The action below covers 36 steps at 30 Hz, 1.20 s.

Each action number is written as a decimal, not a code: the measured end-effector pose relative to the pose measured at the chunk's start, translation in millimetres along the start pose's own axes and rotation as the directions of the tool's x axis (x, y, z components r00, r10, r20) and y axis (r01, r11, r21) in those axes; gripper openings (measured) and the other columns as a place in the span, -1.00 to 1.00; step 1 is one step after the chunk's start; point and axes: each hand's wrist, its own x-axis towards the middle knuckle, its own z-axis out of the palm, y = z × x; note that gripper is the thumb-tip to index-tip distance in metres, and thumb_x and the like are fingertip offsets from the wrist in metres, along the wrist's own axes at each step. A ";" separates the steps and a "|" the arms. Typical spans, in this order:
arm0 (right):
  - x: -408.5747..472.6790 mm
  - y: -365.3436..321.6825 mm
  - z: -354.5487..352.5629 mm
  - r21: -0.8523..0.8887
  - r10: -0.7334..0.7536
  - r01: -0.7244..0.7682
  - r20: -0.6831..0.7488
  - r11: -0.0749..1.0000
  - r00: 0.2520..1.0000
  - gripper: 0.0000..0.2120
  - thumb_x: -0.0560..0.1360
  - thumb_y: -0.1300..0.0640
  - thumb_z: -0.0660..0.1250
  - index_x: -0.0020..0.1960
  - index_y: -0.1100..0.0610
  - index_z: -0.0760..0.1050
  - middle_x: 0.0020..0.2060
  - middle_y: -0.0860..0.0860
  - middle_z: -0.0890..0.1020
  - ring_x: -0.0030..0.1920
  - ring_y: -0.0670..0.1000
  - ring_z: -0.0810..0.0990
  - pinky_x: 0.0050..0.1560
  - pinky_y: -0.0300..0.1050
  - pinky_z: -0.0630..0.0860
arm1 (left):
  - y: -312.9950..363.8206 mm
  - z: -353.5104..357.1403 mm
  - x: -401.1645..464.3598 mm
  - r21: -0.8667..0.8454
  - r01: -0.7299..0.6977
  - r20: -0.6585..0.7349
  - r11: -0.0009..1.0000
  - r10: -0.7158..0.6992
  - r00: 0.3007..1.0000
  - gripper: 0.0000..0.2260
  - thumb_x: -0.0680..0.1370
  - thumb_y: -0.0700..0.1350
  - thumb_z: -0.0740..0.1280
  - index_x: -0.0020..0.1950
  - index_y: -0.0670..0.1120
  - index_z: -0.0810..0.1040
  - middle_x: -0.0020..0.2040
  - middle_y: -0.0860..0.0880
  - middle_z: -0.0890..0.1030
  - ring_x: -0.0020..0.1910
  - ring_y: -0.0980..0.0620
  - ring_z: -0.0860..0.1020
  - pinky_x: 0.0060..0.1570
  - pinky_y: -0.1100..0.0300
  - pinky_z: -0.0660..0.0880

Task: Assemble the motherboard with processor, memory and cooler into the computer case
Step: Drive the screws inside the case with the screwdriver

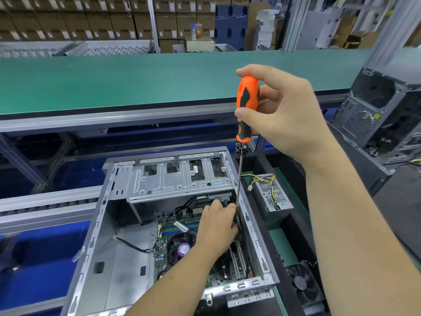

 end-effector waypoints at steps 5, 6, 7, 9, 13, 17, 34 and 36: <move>0.3 0.0 0.1 -0.007 -0.004 0.004 -0.003 1.000 1.000 -0.52 0.46 0.26 0.47 0.35 0.03 0.51 -0.18 -0.07 0.58 -0.17 0.15 0.66 -0.12 0.06 0.69 | 0.7 -0.4 -1.4 -0.003 -0.011 -0.014 1.000 0.011 1.000 -0.82 0.48 -0.10 0.36 0.01 0.03 0.39 -0.17 0.06 0.23 -0.19 -0.02 0.21 -0.17 0.09 0.19; 0.2 0.3 -0.3 -0.010 -0.004 0.004 -0.006 1.000 1.000 -0.52 0.46 0.25 0.47 0.35 0.03 0.51 -0.19 -0.07 0.58 -0.18 0.15 0.66 -0.12 0.06 0.69 | 0.9 -0.3 -1.4 -0.005 -0.010 -0.017 1.000 0.010 1.000 -0.82 0.49 -0.10 0.36 0.02 0.02 0.40 -0.17 0.05 0.24 -0.19 -0.02 0.21 -0.17 0.09 0.20; 0.2 0.4 -0.9 -0.010 -0.003 0.003 -0.012 1.000 1.000 -0.52 0.46 0.25 0.47 0.35 0.03 0.51 -0.19 -0.05 0.59 -0.19 0.16 0.66 -0.13 0.06 0.69 | 1.1 -0.3 -1.2 -0.005 -0.009 -0.019 1.000 0.009 1.000 -0.82 0.49 -0.11 0.35 0.03 0.01 0.41 -0.17 0.05 0.24 -0.18 -0.02 0.20 -0.17 0.09 0.20; 0.4 0.7 -2.1 -0.010 0.000 0.000 -0.024 1.000 1.000 -0.52 0.46 0.25 0.47 0.35 0.03 0.51 -0.20 0.00 0.60 -0.22 0.16 0.67 -0.15 0.05 0.70 | 1.5 -0.9 -0.5 0.000 -0.014 -0.019 1.000 0.014 1.000 -0.83 0.49 -0.11 0.34 0.04 0.01 0.42 -0.16 0.04 0.25 -0.17 -0.03 0.19 -0.15 0.09 0.20; 0.5 0.4 -2.8 -0.015 -0.004 0.004 -0.028 1.000 1.000 -0.52 0.47 0.26 0.47 0.35 0.05 0.51 -0.19 0.03 0.61 -0.23 0.16 0.67 -0.15 0.04 0.70 | 1.6 -1.6 -0.6 -0.008 -0.016 -0.021 1.000 0.016 1.000 -0.82 0.51 -0.10 0.34 0.07 0.01 0.42 -0.16 0.03 0.25 -0.17 -0.03 0.18 -0.14 0.10 0.19; -0.8 0.0 -2.5 -0.015 -0.005 0.005 -0.025 1.000 1.000 -0.53 0.48 0.28 0.47 0.35 0.06 0.50 -0.17 0.02 0.60 -0.19 0.16 0.67 -0.14 0.02 0.69 | 2.0 -1.8 -1.2 -0.019 -0.021 -0.032 1.000 0.021 0.999 -0.84 0.51 -0.11 0.35 0.05 0.00 0.43 -0.21 0.08 0.18 -0.18 -0.02 0.17 -0.15 0.10 0.17; -4.3 1.0 -11.6 0.005 0.018 -0.018 -0.080 1.000 0.997 -0.53 0.48 0.27 0.47 0.36 0.06 0.50 -0.14 0.17 0.63 -0.19 0.18 0.69 -0.19 0.02 0.70 | -0.1 2.8 -0.3 -0.112 0.062 -0.029 0.992 -0.066 0.997 -0.81 0.54 0.00 0.37 0.13 0.09 0.46 -0.10 0.08 0.32 -0.10 0.02 0.28 -0.04 0.16 0.30; -4.4 -0.1 -12.0 0.002 0.029 -0.028 -0.084 1.000 0.996 -0.52 0.48 0.27 0.47 0.35 0.06 0.50 -0.14 0.17 0.63 -0.19 0.19 0.69 -0.18 0.03 0.70 | -1.2 2.8 -0.9 -0.128 0.073 -0.025 0.989 -0.077 0.997 -0.81 0.54 0.01 0.37 0.13 0.10 0.47 -0.08 0.08 0.35 -0.07 0.03 0.31 -0.01 0.18 0.32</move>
